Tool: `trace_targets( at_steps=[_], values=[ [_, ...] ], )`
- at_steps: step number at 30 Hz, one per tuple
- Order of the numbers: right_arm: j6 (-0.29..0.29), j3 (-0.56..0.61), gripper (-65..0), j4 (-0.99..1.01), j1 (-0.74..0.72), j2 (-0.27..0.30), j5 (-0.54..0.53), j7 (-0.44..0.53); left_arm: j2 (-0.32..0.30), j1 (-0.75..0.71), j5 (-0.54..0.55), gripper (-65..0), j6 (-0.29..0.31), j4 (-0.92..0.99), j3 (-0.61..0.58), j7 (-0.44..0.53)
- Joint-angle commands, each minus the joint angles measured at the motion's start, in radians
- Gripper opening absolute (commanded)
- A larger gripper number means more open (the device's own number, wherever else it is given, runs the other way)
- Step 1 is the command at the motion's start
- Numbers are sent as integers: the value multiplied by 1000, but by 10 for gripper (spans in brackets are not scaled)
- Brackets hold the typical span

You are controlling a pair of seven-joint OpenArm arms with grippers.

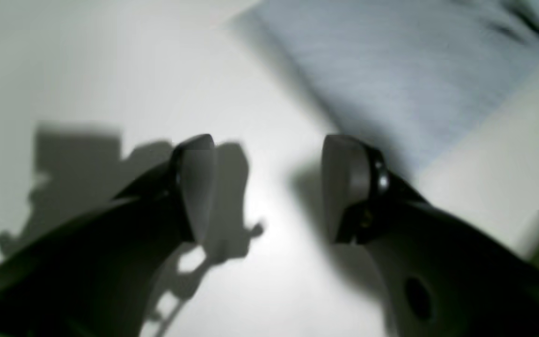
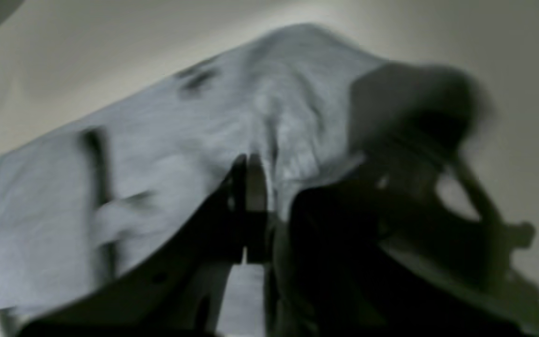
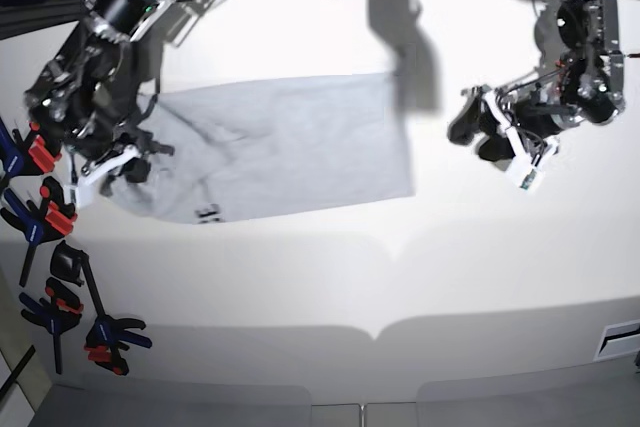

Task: Fold the T-shirt properly
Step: 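Grasp the printed end of the shirt with the right gripper, then fold the printed end over the shirt with the right gripper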

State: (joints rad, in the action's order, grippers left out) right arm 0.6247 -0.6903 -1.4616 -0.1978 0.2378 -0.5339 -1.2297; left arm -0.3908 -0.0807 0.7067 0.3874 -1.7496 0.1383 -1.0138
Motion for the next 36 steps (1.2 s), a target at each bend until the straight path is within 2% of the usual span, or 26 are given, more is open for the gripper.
trace_targets(
  at_steps=[1, 4, 6, 12, 14, 17, 23, 32, 36],
  values=[
    [4, 3, -650, -42, -34, 3, -89, 2, 7, 14, -4, -319, -10, -17, 5, 29],
    [4, 5, -650, -133, -52, -35, -211, -68, 58, 14, -37, -319, -29, -17, 5, 42],
    [5, 22, -650, -214, -48, -77, -254, -103, 82, 14, -36, -319, -29, -17, 5, 42],
    [12, 171, -650, -390, 35, -196, -254, -103, 99, 14, -47, -319, -29, -17, 5, 12],
    [12, 230, -650, -439, 72, -230, -249, -103, 98, 9, -83, -319, -29, -17, 5, -24],
    [11, 307, -650, -504, 117, -281, -222, -87, 89, -14, -150, -319, -30, -17, 5, -29],
    [12, 418, -650, -537, 146, -386, -209, -70, 89, -35, -165, -319, -30, -17, 5, -29],
    [11, 542, -650, -521, 151, -395, -93, -18, 85, -19, -167, -319, -28, -18, 5, -13],
    [10, 547, -650, -521, 151, -395, -93, -5, 31, -1, -168, -319, -28, -18, 5, -11]
  ],
)
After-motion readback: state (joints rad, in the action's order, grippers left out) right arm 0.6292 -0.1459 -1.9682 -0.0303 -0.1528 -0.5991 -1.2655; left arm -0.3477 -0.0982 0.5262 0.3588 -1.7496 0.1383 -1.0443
